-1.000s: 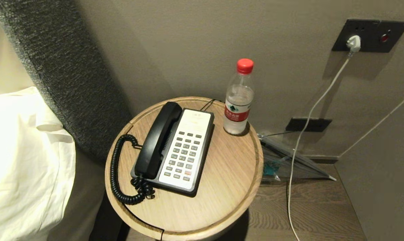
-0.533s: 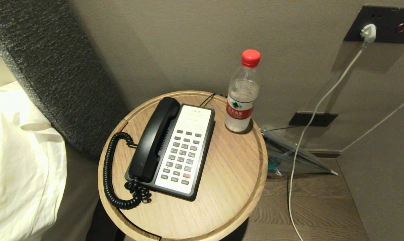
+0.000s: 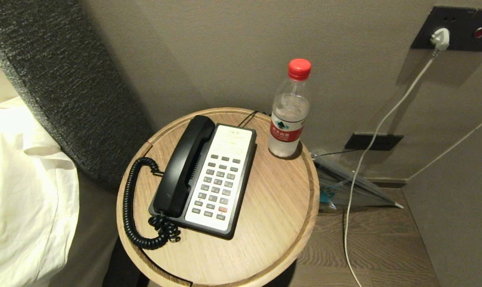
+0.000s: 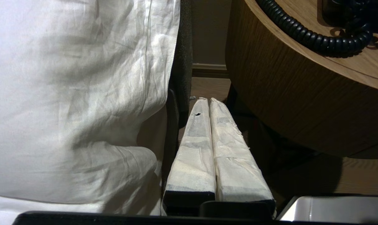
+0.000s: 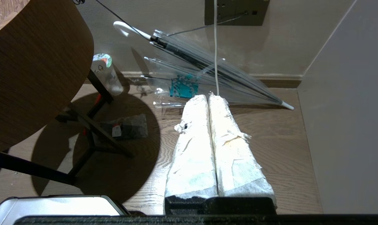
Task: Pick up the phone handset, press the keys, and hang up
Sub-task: Pick up the desk phone handset
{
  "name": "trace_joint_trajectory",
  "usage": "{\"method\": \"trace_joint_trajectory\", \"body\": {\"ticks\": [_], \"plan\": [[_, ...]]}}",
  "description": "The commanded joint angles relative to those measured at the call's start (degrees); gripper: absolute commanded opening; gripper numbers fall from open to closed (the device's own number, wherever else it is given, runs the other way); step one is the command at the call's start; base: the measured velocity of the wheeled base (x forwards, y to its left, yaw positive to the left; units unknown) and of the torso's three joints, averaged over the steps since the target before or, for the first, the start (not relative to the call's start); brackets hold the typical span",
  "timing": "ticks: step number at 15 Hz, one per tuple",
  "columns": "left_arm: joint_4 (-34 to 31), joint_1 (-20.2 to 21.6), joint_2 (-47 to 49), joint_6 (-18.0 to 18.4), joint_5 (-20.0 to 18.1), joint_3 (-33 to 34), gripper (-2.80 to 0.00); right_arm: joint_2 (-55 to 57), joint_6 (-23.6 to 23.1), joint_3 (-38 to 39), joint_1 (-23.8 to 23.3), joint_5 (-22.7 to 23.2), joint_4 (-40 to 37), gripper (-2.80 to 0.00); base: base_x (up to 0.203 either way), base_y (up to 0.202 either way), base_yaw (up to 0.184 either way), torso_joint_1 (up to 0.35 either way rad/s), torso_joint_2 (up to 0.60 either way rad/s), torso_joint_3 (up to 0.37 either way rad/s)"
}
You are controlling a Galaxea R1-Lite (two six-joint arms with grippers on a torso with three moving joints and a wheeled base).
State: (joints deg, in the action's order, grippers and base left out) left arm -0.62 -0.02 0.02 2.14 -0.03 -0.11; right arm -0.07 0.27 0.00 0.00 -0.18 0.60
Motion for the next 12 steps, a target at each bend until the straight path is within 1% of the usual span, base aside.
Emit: {"method": "trace_joint_trajectory", "body": {"ticks": [1, 6, 8, 10, 12], "plan": [[0.1, 0.0, 0.0, 1.4, -0.1, 0.0, -2.80, -0.4, 0.0, 0.1, 0.0, 0.0, 0.0, -2.80, 0.000, 0.000, 0.000, 0.000, 0.00, 0.000], [0.1, 0.0, 0.0, 1.7, -0.3, -0.3, -2.80, -0.4, 0.0, 0.1, 0.0, 0.0, 0.0, -2.80, 0.000, 0.000, 0.000, 0.000, 0.00, 0.000], [-1.8, 0.0, 0.2, 1.8, -0.7, -5.7, -2.80, -0.4, 0.0, 0.1, 0.0, 0.0, 0.0, -2.80, 0.000, 0.000, 0.000, 0.000, 0.00, 0.000], [-10.3, 0.0, 1.0, 1.9, -2.0, -15.8, -2.80, -0.4, 0.0, 0.1, 0.0, 0.0, 0.0, -2.80, 0.000, 0.000, 0.000, 0.000, 0.00, 0.000], [-22.6, 0.0, 3.5, 1.9, -3.7, -28.0, -2.80, -0.4, 0.0, 0.1, 0.0, 0.0, 0.0, -2.80, 0.000, 0.000, 0.000, 0.000, 0.00, 0.000]]}}
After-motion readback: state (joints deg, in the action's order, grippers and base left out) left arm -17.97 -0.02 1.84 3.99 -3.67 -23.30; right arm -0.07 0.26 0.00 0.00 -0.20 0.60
